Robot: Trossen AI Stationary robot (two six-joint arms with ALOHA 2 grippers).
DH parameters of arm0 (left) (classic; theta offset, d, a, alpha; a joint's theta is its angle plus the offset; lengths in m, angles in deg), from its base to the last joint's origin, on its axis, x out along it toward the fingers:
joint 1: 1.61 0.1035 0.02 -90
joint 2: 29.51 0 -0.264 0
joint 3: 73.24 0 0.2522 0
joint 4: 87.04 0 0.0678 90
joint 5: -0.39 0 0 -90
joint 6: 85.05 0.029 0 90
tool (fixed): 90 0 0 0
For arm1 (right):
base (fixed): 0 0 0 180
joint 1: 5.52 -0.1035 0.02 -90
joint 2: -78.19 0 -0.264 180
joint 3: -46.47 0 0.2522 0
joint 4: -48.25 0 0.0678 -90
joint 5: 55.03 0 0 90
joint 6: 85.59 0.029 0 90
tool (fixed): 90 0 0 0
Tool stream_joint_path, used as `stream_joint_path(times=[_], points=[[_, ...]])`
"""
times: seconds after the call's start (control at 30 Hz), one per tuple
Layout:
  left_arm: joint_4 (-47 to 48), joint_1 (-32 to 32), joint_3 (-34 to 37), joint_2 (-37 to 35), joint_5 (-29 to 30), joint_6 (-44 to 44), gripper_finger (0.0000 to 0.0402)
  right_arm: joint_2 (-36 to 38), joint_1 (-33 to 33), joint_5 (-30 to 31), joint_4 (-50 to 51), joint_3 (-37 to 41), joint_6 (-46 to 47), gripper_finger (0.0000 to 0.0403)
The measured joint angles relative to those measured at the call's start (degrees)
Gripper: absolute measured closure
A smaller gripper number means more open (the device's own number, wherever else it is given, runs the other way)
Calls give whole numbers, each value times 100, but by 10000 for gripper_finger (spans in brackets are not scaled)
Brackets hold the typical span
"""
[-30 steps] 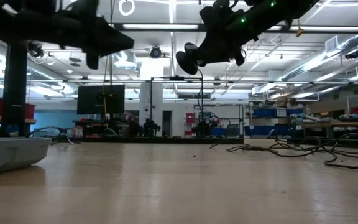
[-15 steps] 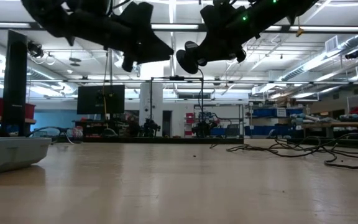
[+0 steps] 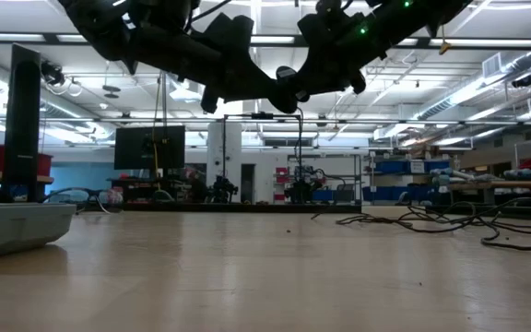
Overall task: Coil cords
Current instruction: Coil the black wire on the black spool
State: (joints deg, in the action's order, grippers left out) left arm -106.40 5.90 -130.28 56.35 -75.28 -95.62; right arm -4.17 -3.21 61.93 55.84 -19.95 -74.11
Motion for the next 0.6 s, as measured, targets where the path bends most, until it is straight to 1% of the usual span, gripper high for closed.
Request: stream_joint_path(times=[0.13,0.17,0.2,0.4,0.6], points=[[34,11,-122,150,-27,-12,382,0,4,83,101,11,-23,300],[29,15,-128,156,-24,-15,390,-2,4,77,128,11,-23,297],[19,15,-133,156,-8,28,392,-1,3,-52,124,13,-20,295],[86,5,-141,94,4,281,400,-2,-15,-101,107,6,31,280],[553,37,-141,-145,14,290,400,1,-58,-84,122,2,-106,268]])
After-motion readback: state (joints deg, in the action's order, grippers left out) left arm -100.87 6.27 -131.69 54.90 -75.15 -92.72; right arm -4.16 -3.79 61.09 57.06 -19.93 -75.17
